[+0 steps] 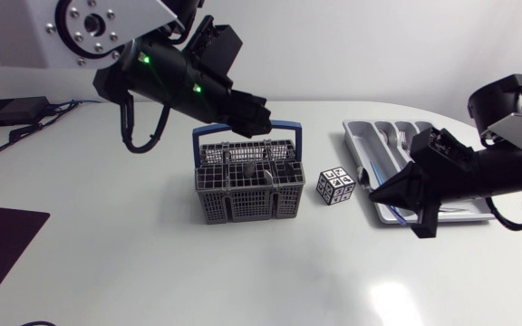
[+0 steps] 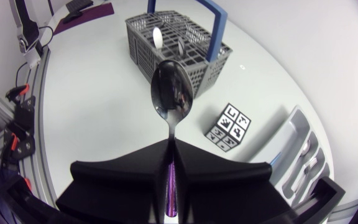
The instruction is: Transfer all utensils from the basket to the drawer tray.
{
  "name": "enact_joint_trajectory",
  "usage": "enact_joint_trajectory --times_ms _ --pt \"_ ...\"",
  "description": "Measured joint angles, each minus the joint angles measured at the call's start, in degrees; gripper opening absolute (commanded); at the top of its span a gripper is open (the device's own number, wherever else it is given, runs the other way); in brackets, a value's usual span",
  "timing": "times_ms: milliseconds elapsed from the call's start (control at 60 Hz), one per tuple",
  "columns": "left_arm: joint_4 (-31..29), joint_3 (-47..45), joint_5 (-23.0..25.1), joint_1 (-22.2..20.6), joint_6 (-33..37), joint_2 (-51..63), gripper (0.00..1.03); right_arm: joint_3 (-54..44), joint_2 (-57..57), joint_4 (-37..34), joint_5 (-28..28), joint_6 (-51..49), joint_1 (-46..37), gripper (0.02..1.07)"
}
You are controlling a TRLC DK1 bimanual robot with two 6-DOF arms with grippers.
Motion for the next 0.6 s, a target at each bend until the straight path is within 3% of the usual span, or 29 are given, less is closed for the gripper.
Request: enact_joint_trajectory --times_ms 283,433,500,600 --pt "2.89 -3.52 -1.60 -1.79 12.68 0.48 0.75 4.74 13.77 -7.21 0.72 -27.23 -19.34 0.08" --pt "3.41 -4.63 -1.84 -2.89 20.68 1.27 0.75 10.05 19.71 -7.78 3.19 -37.86 -25.33 0.08" --pt "3.41 -4.63 -2.93 -3.41 24.48 1.97 0.82 12.76 22.51 -7.48 4.87 -41.53 -26.80 0.08" --pt "3.34 -4.63 -4.79 -4.33 29.70 2.95 0.82 15.74 26.73 -5.66 8.15 -45.07 -27.65 0.08"
